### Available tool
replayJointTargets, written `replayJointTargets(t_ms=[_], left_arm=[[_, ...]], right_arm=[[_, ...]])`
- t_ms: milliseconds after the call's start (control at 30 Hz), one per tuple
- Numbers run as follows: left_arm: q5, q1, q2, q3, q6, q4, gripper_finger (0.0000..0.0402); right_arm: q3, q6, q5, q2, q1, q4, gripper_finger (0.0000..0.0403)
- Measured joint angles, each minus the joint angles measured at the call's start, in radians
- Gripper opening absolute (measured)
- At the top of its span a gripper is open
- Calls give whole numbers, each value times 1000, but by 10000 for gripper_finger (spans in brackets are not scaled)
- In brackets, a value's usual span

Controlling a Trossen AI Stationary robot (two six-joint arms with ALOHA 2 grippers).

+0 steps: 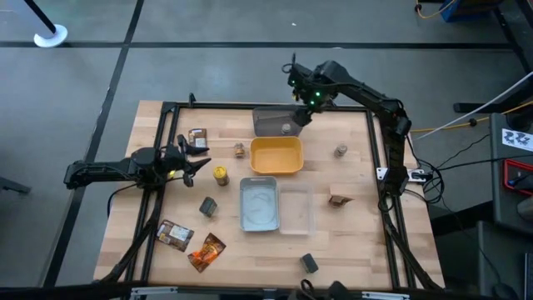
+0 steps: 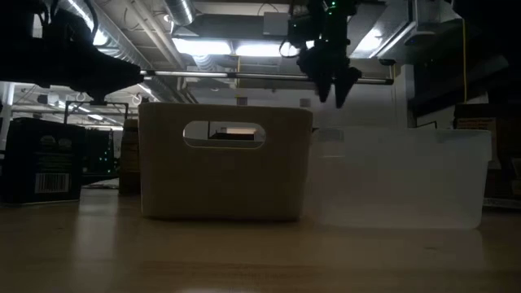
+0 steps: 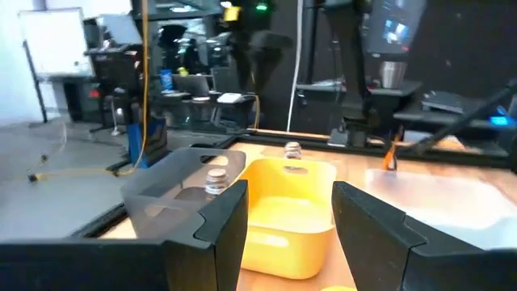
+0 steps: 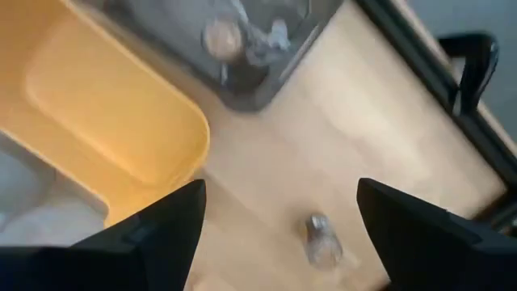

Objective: Sort spices by type
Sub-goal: Put the right brown seasoning bottle into the black bin

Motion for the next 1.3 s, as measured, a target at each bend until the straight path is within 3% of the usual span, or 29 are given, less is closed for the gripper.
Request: replayJointTargets(t_ms=[133, 333, 600, 833, 1300], left_arm=[[-2, 0, 0, 0, 6, 0, 166], [-62, 20, 0, 0, 192, 64, 166], [-69, 46, 0, 0, 111, 11, 166], [-68, 45, 0, 0, 110, 8, 166], [-68, 45, 0, 0, 110, 7, 166]], right_arm=[[-44, -25, -9, 2, 19, -5, 321], [-162, -58, 47, 2, 52, -7, 321], [-351, 4, 80, -10, 82, -7, 317], [-491, 51, 93, -79, 85, -7, 275], [-704, 16, 158, -102, 62, 12, 248]])
